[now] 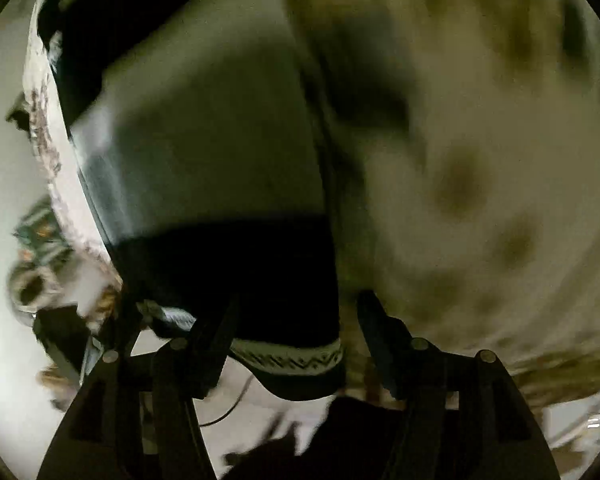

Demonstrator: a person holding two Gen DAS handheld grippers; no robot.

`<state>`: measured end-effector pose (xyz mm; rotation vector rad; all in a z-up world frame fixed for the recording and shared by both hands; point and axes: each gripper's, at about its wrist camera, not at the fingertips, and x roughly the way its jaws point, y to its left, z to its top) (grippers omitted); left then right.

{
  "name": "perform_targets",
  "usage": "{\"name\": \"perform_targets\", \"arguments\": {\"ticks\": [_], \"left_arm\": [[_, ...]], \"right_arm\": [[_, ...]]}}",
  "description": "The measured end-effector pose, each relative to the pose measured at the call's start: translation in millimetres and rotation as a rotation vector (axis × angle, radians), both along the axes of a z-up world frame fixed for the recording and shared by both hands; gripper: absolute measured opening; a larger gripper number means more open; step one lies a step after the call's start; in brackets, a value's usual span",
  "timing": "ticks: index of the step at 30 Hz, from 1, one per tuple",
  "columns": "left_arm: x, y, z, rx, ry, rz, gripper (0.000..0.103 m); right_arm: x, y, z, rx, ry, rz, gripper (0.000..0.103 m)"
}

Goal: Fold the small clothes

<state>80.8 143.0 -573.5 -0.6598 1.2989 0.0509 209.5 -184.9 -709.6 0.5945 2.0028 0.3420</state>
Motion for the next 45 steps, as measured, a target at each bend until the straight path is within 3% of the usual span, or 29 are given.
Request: {"name": "perform_targets", "arguments": {"ticks": [1, 2, 3, 4, 5, 10, 13, 15, 17, 20, 22, 27, 30, 32, 35, 36, 38, 39, 40, 41, 43, 45], "left_arm": [[-0.1, -1.6, -0.2, 0.014, -0.008, -0.012, 0.053], [-1.2, -3.4, 0.2, 0.039, -0.015, -0.026, 0.027], [-2.6, -3.4, 0.3, 0.037, -0.018, -0.032, 0.016], [-4.6, -3.4, 2.3, 0.026, -0.023, -0.036, 0.01], [-5.5, -3.9, 5.5, 0.037, -0.025, -0.037, 0.009], [-25.9, -16.2, 30.2, 0.057, -0.041, -0.083, 0.008], [-35.3, -21.9, 28.8, 0.031, -0.01, -0.118, 0.01], [-28.5, -17.8, 32.5, 0.043, 0.024, -0.124, 0.014], [-15.4, -8.9, 41.4, 0.063, 0.046, -0.119, 0.024], [16.2, 10.3, 71.2, 0.046, -0.01, -0.111, 0.055], [51.9, 23.8, 94.0, 0.031, -0.096, -0.102, 0.069], [186.3, 32.4, 115.8, -0.014, -0.246, -0.126, 0.07], [271.8, 18.6, 109.4, -0.002, -0.302, -0.179, 0.07], [319.1, 8.3, 99.4, -0.008, -0.314, -0.223, 0.07], [378.6, -6.2, 79.7, -0.008, -0.3, -0.276, 0.07], [398.7, -11.0, 72.8, 0.003, -0.292, -0.287, 0.07], [419.7, -14.8, 62.7, -0.003, -0.28, -0.298, 0.07], [430.0, -16.6, 58.7, 0.003, -0.271, -0.298, 0.07], [437.2, -18.0, 56.5, -0.002, -0.266, -0.3, 0.07], [437.8, -19.4, 56.5, -0.009, -0.267, -0.305, 0.07], [442.6, -21.5, 56.8, -0.008, -0.27, -0.316, 0.07], [452.6, -25.5, 53.6, 0.011, -0.267, -0.335, 0.07]], "right_arm": [[-13.4, 1.4, -6.3, 0.051, -0.011, -0.032, 0.063], [-22.4, 3.6, -10.2, 0.088, -0.028, -0.057, 0.063], [-31.3, 5.1, -12.0, 0.12, -0.058, -0.088, 0.062], [-36.4, 5.1, -11.7, 0.137, -0.083, -0.115, 0.04], [-43.7, 4.9, -12.1, 0.138, -0.104, -0.138, 0.018], [-85.4, -12.2, 2.6, 0.15, -0.122, -0.207, 0.014], [-102.1, -22.6, 7.9, 0.107, -0.128, -0.184, 0.014], [-96.8, -24.2, 10.5, 0.062, -0.135, -0.154, 0.02], [-85.4, -25.5, 16.5, 0.036, -0.117, -0.12, 0.039], [-63.3, -43.1, 40.1, 0.014, -0.146, -0.117, 0.056], [-32.9, -62.4, 62.7, -0.005, -0.19, -0.156, 0.056], [90.0, -93.6, 112.5, 0.049, -0.336, -0.322, 0.056], [177.1, -81.5, 130.9, 0.07, -0.494, -0.314, 0.056], [223.8, -64.8, 131.1, 0.113, -0.563, -0.287, 0.056], [299.5, -37.8, 103.4, 0.293, -0.54, -0.256, 0.056], [319.4, -39.8, 94.2, 0.27, -0.548, -0.265, 0.055], [345.5, -61.5, 85.8, 0.094, -0.618, -0.308, 0.054], [351.7, -80.3, 80.7, -0.066, -0.648, -0.353, 0.054], [354.9, -94.5, 76.0, -0.155, -0.634, -0.385, 0.054], [356.5, -103.9, 72.3, -0.171, -0.616, -0.413, 0.054], [349.9, -127.3, 72.6, -0.062, -0.586, -0.5, 0.054], [342.6, -135.2, 87.4, -0.012, -0.631, -0.519, 0.056]]}}
